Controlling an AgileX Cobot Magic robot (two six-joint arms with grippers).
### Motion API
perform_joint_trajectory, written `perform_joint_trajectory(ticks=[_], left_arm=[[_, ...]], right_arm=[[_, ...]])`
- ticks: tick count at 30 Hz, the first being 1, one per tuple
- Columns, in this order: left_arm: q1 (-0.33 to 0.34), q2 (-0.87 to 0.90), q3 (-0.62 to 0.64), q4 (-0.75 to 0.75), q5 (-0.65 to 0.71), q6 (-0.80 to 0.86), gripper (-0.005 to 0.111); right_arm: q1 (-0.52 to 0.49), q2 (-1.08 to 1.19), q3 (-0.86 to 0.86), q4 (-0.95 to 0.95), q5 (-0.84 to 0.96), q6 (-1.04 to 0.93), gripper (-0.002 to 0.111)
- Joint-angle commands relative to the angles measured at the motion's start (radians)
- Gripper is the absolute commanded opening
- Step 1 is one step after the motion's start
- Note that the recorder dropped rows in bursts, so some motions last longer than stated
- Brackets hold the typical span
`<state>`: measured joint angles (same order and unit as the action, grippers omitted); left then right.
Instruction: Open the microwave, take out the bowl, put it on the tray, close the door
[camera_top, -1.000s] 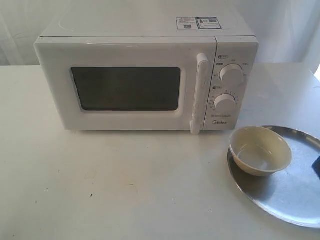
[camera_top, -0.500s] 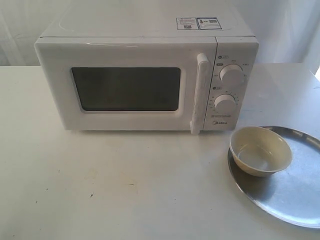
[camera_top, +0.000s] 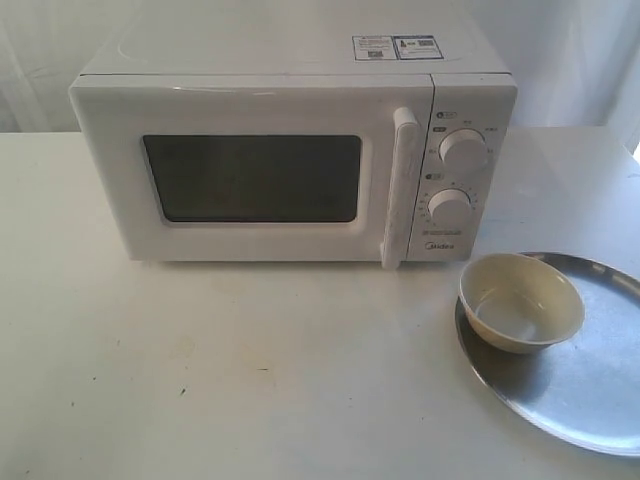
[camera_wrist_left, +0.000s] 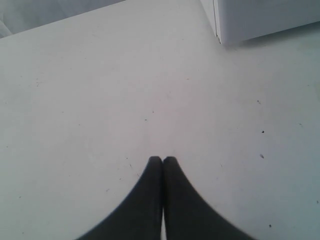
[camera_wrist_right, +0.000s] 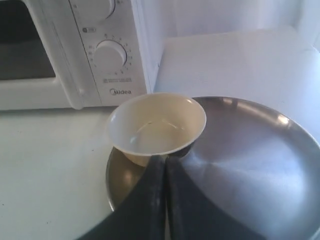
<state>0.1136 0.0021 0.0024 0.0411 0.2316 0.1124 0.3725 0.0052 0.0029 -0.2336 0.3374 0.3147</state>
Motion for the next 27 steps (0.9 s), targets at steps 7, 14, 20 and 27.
perform_joint_trajectory(ticks=[7, 14, 20, 27], left_arm=[[-0.006, -0.002, -0.002, -0.007, 0.001, -0.003, 0.000], [-0.006, -0.002, -0.002, -0.007, 0.001, -0.003, 0.000], [-0.006, -0.002, -0.002, -0.007, 0.001, -0.003, 0.000], [-0.006, -0.002, -0.002, -0.007, 0.001, -0.003, 0.000]], right_arm=[[0.006, -0.005, -0.003, -0.012, 0.014, -0.187, 0.000], [0.006, -0.005, -0.003, -0.010, 0.014, -0.262, 0.000], [0.006, -0.005, -0.003, -0.008, 0.014, -0.315, 0.000], [0.006, -0.005, -0.003, -0.008, 0.014, -0.357, 0.000]])
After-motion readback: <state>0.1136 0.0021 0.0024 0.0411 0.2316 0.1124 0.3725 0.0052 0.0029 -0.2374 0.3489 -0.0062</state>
